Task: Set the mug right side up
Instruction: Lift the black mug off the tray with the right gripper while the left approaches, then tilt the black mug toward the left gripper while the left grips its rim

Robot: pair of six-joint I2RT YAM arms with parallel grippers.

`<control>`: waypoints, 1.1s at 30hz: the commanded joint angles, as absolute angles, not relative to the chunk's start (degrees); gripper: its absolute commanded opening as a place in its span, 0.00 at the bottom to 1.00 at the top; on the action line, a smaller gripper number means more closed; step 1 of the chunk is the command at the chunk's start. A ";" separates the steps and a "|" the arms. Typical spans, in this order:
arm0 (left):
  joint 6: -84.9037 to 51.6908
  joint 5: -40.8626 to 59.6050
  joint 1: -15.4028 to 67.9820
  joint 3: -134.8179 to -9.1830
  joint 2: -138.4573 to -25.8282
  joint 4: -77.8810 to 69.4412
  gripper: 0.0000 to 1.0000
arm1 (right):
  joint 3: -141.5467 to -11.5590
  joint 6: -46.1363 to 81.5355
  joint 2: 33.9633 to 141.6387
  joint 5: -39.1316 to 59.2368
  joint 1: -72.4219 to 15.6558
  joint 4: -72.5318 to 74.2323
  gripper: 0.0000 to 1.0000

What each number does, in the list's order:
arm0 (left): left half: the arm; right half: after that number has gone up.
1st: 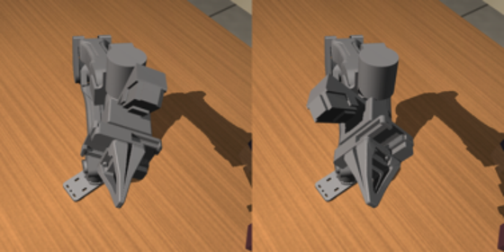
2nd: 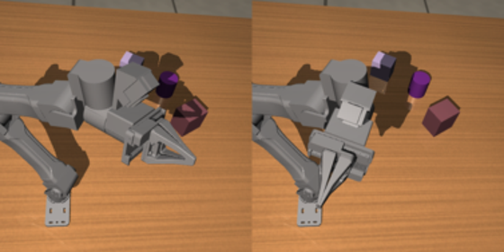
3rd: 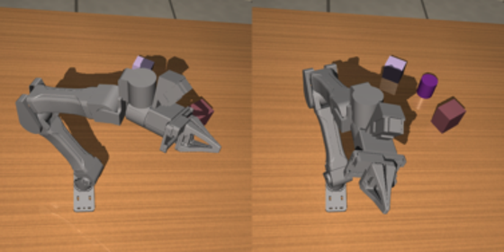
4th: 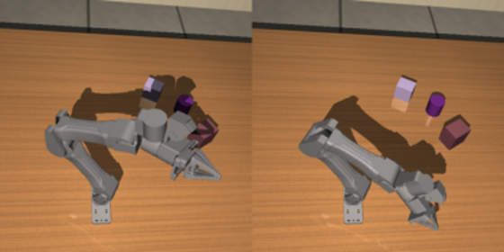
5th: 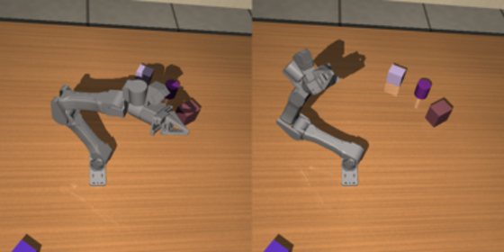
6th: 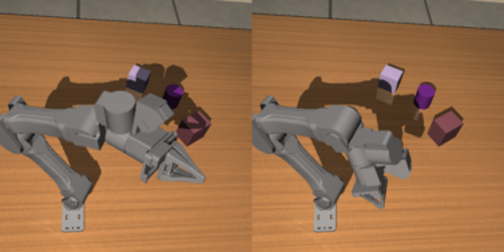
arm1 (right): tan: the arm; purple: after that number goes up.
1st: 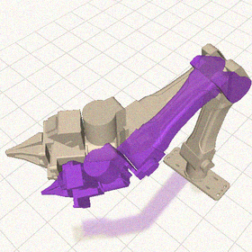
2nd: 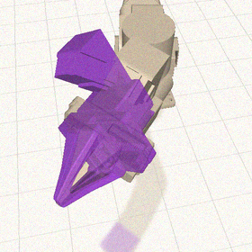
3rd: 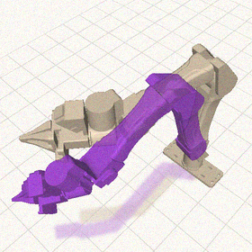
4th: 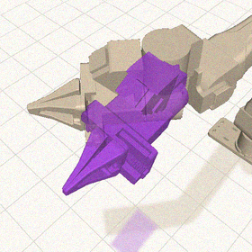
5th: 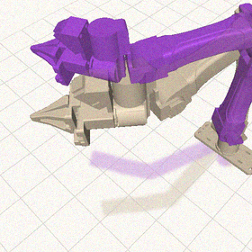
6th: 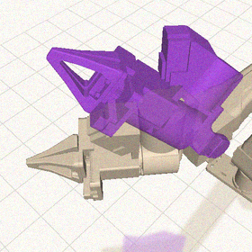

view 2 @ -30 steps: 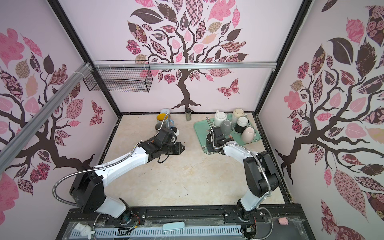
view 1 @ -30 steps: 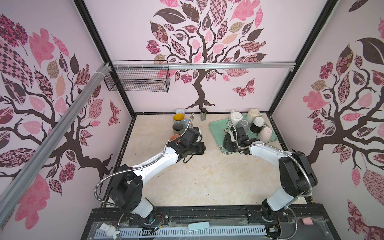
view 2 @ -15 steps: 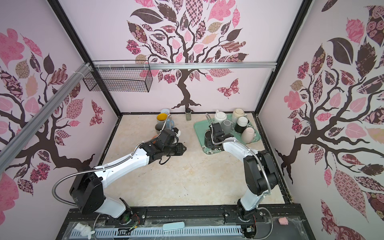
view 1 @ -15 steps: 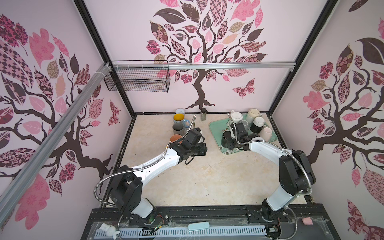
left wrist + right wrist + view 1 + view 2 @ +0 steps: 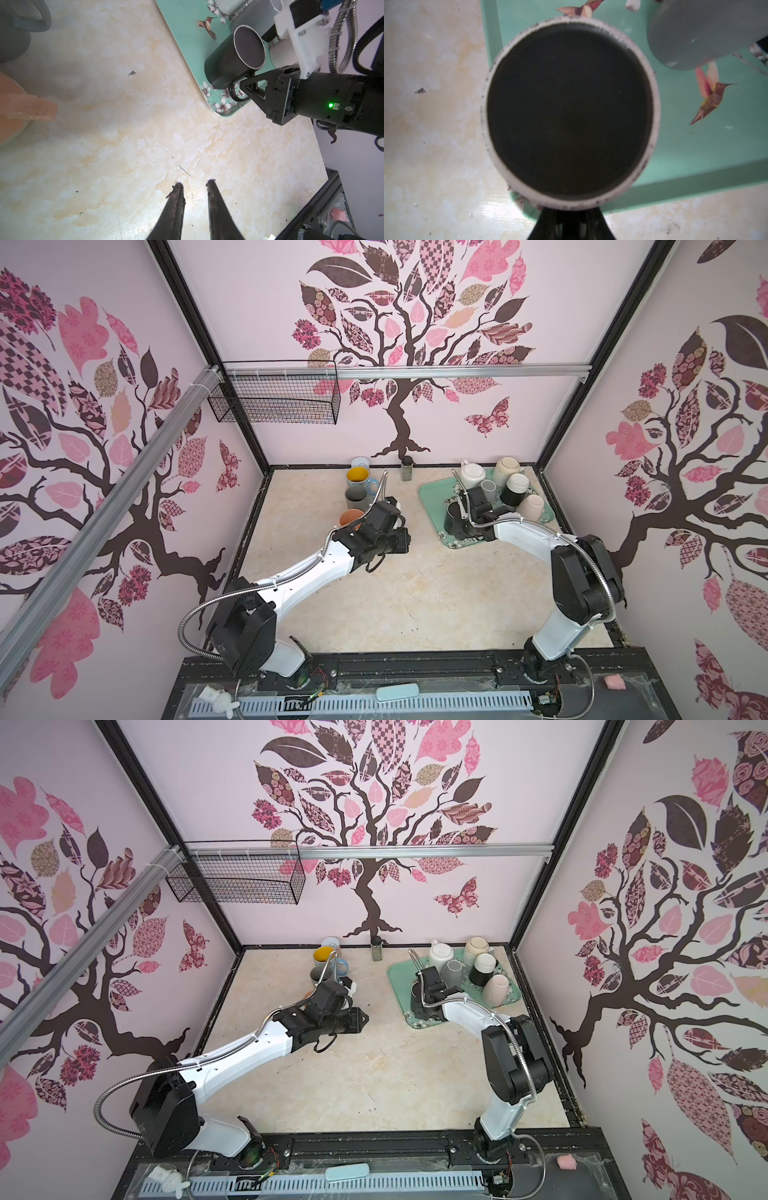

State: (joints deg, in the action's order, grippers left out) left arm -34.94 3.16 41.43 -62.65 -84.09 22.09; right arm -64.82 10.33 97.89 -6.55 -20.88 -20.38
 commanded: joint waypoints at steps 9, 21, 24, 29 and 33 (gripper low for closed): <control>-43.81 14.59 34.32 -53.31 -77.25 5.86 0.27 | -55.67 22.52 80.29 6.77 -19.70 -0.26 0.00; -50.15 23.09 23.44 -42.80 -62.15 -7.65 0.47 | -52.55 45.70 78.49 30.93 -20.14 26.03 0.00; -54.61 28.97 18.47 -39.52 -60.18 -15.30 0.52 | -53.87 49.38 80.32 34.78 -22.41 31.30 0.00; -59.29 36.25 14.10 -36.18 -59.59 -23.29 0.59 | -54.98 55.65 83.23 38.97 -25.99 42.01 0.00; -62.22 38.66 13.89 -34.15 -60.60 -28.21 0.64 | -56.60 58.21 85.06 41.05 -28.39 47.28 0.00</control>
State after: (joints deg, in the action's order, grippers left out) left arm -58.87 33.98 14.11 -36.34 -60.23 -20.32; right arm -52.14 54.83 84.23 37.01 -27.44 33.93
